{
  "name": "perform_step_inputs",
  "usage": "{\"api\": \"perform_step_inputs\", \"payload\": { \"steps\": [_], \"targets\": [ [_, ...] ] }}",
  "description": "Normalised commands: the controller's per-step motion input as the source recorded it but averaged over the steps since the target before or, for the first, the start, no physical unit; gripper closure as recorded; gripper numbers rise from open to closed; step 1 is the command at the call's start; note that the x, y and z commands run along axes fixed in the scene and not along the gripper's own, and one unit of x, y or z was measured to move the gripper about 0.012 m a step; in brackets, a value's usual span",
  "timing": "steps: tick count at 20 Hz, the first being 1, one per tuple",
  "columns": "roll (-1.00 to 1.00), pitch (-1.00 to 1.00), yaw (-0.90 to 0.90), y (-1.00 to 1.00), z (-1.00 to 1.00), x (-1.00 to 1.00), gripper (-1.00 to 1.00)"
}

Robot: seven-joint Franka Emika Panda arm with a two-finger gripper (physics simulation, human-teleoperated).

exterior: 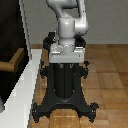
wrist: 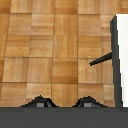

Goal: Open the door by pressing down and pulling on the handle.

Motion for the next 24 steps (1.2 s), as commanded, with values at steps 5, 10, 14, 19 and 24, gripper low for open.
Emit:
{"api": "perform_step_inputs", "payload": {
  "steps": [5,10,14,19,24],
  "targets": [
    [0.0,0.0,0.0,0.0,0.0,0.0,-1.0],
    [0.0,0.0,0.0,0.0,0.2,0.0,-1.0],
    [0.0,0.0,0.0,0.0,1.0,0.0,-1.0],
    [0.0,0.0,0.0,0.0,0.8,0.0,-1.0],
    [0.0,0.0,0.0,0.0,0.6,0.0,-1.0]
  ]
}}
